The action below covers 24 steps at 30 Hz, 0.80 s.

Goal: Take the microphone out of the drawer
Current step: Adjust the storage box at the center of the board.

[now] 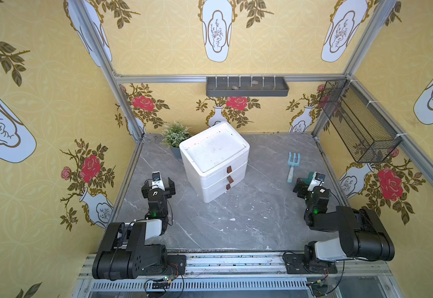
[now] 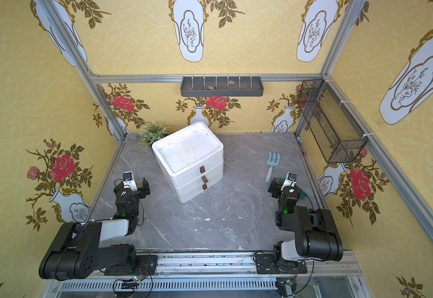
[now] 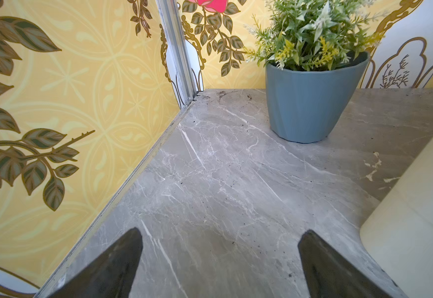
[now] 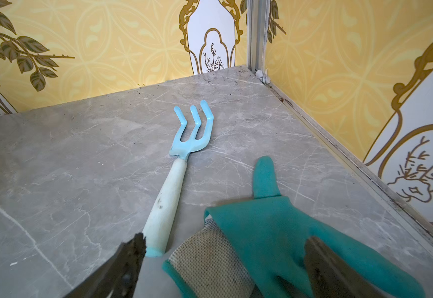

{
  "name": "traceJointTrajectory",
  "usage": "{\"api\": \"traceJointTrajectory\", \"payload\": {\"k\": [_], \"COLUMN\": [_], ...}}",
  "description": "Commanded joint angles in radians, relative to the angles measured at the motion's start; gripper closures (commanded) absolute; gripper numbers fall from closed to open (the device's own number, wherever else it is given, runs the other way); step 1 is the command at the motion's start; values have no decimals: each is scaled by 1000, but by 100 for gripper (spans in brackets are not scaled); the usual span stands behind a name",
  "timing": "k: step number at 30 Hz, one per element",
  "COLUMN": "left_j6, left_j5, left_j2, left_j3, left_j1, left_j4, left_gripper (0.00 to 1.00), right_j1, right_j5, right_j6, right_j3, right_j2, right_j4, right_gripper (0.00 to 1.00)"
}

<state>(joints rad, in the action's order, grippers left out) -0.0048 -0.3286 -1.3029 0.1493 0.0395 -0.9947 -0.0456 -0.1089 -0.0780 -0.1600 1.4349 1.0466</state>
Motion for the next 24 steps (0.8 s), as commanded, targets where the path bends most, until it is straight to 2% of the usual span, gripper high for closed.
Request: {"api": "traceJointTrajectory", "payload": {"k": [1,19,21,24], "left_j6": [0,-2,-2,12], "left_j5": [6,5,1,-101], "left_j2": [-1,2,5,9], "left_j3": [-1,2,3,-7], "left_j1": [-1,-1,0,53], "left_j4": [-30,-16,-15,-31], "left_gripper": [0,0,0,0], "right_j1": [1,-20,-4,53], "right_j5": [5,41,-16,-118], "right_j6": [0,-6,6,21], "right_j3": [-1,-9,-4,-75], "right_j2": [-1,-2,-16,-133], "right_j4": [17,3,12,-196], "right_gripper": [2,2,2,2]}}
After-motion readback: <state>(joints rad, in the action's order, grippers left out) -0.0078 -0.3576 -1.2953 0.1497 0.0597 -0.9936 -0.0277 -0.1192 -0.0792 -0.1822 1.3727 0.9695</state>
